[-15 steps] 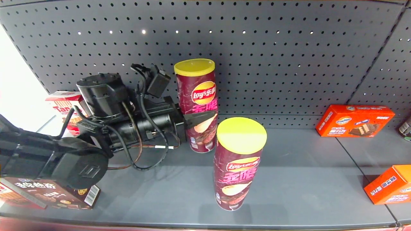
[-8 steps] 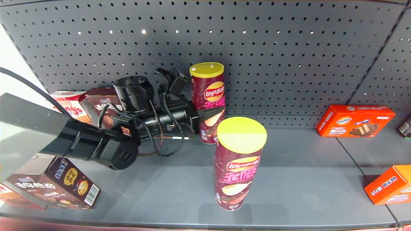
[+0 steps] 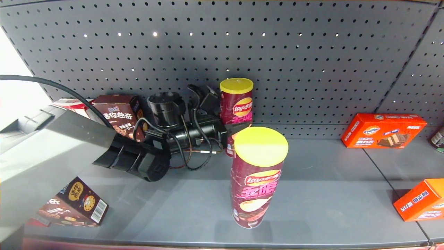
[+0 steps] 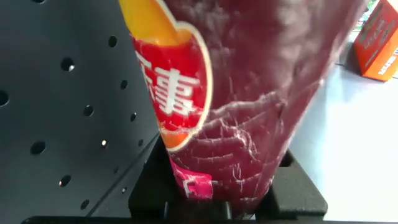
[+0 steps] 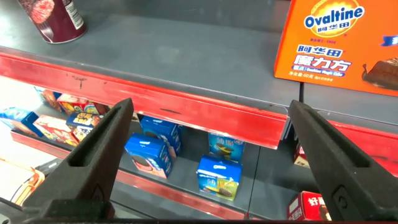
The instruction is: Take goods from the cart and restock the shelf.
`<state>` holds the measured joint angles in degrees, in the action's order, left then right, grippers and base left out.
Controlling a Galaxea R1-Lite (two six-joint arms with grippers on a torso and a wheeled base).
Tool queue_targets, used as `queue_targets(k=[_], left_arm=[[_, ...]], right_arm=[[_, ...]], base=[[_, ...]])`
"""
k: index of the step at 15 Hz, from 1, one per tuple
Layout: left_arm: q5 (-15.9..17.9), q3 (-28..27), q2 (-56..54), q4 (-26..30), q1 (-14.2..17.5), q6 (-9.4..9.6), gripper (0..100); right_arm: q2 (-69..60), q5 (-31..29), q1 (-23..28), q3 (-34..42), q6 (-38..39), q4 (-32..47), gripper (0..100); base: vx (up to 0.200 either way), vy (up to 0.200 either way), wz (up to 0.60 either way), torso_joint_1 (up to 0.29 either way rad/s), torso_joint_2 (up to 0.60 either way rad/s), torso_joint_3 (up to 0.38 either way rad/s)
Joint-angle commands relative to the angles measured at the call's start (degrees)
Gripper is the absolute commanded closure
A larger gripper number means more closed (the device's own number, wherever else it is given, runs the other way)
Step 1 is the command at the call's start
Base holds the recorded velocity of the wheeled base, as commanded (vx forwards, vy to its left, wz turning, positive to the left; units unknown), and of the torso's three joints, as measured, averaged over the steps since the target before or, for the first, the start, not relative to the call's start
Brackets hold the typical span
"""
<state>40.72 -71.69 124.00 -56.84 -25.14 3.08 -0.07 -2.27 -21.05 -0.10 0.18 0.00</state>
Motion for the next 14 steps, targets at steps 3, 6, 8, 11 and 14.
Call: queue_targets(k=[3,6,8,11,14], left_arm=[[-0.11,0.41,1.51,0.16,-0.09,2.45,0],[-0.02,1.47,0.1,0.16,0.0,2.45,0],[-0.11,5.95,-5.09,0.51,0.0,2.45,0],[-0.2,13.51,-11.59,0.07,-0.09,2.72,0],[-1.78,20.45,-16.51,0.24,0.44,5.35,0]], right_arm=[[0.07,-0.02,0.05,0.01,-0.01,0.0,0],[0.07,-0.02,0.05,0.01,-0.01,0.0,0],[0.07,0.07,-0.04,0.01,-0.01,0.0,0],[0.07,-0.02,-0.04,0.01,-0.01,0.0,0],[0.07,-0.02,-0.04,0.01,-0.01,0.0,0]], base=[[0.0,0.0,0.0,0.0,0.0,0.0],[0.0,0.0,0.0,0.0,0.0,0.0],[0.0,0.0,0.0,0.0,0.0,0.0],[0.0,0.0,0.0,0.0,0.0,0.0],[0.0,0.0,0.0,0.0,0.0,0.0]])
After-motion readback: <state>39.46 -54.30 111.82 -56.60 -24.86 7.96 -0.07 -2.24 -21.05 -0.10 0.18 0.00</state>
